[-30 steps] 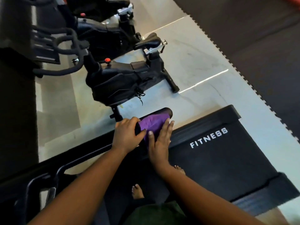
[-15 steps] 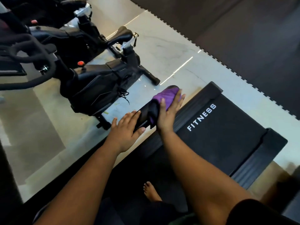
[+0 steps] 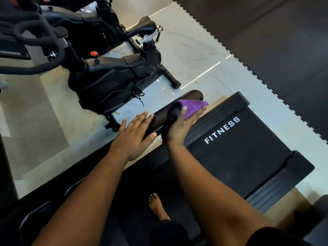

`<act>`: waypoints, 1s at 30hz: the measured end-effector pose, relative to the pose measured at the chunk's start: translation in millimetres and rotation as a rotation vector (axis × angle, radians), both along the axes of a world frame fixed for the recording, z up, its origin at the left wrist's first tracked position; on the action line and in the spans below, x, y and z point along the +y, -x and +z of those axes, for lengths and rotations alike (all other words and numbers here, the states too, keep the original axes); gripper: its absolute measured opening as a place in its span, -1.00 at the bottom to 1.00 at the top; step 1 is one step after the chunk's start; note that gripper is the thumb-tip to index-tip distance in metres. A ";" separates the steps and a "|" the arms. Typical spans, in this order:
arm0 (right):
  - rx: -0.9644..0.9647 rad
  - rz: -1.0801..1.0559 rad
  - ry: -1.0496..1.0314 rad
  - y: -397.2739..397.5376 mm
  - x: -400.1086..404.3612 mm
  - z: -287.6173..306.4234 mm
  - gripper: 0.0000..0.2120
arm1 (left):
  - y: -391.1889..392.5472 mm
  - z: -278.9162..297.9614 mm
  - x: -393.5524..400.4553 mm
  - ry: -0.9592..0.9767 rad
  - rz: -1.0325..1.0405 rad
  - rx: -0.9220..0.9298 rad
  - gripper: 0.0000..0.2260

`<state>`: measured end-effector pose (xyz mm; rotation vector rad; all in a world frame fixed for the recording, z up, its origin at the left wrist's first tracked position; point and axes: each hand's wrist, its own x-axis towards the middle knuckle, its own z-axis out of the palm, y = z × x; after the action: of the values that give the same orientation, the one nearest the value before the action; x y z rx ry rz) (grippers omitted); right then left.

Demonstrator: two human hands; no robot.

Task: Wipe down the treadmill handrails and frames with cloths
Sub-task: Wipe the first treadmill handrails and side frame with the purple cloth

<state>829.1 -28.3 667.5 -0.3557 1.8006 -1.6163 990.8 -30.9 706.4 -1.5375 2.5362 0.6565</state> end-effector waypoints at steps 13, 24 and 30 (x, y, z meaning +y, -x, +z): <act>1.419 0.867 -0.290 33.9 3.8 25.0 -0.30 | -17.4 6.0 28.1 0.101 0.117 -0.135 -0.05; 1.912 1.631 0.133 57.3 -10.8 29.8 -0.27 | -17.0 9.1 83.4 0.152 0.423 -0.277 0.00; 1.958 1.754 0.291 50.4 -20.6 44.8 -0.12 | -10.1 1.9 123.3 0.122 0.662 -0.291 -0.06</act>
<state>778.7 -48.9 712.3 -3.0731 0.8349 0.2900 1001.0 92.3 708.3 -2.3371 1.8702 0.2916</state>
